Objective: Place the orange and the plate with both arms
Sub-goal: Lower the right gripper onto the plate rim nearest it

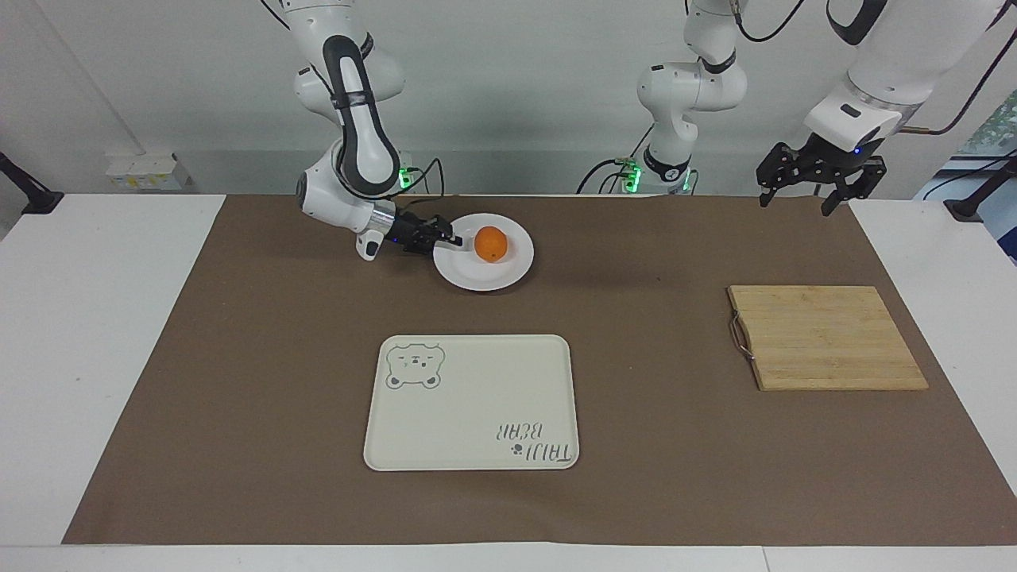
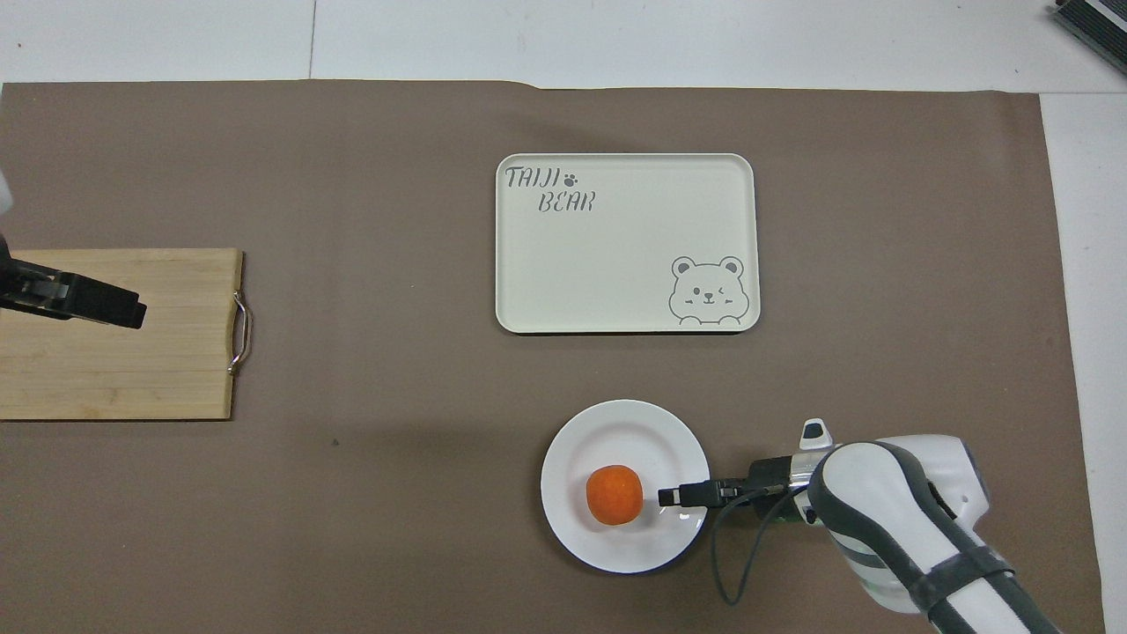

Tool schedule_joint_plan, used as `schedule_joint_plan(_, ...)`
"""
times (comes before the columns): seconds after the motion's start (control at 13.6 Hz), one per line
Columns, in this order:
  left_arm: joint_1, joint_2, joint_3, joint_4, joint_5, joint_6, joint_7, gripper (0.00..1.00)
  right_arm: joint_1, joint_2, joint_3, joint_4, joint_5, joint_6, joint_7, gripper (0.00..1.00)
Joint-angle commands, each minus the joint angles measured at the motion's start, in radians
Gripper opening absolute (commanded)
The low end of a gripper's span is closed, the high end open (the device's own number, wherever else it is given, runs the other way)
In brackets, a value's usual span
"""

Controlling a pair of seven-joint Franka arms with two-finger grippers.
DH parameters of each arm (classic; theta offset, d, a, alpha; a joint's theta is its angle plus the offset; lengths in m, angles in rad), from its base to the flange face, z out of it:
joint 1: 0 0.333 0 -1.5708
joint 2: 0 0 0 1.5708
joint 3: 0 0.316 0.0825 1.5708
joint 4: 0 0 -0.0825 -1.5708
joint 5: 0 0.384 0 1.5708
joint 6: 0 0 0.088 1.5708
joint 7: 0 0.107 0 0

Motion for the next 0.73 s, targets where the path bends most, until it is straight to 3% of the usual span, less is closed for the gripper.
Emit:
schedule_joint_plan(0.0,0.007,-0.022,-0.008,-0.024,0.007,0.022,0.004,1.0,0.005,-0.002,-0.002,-0.013,0.037,0.016,-0.048,0.17)
schedule_joint_plan(0.29,0.002,-0.022,-0.007,-0.024,0.007,0.025,0.005,1.0,0.007,-0.001,-0.002,-0.007,0.037,0.016,-0.049,0.0)
schedule_joint_plan(0.66,-0.001,-0.022,-0.009,-0.024,0.007,0.025,0.009,1.0,0.005,0.027,-0.002,0.038,0.037,-0.004,-0.042,0.0)
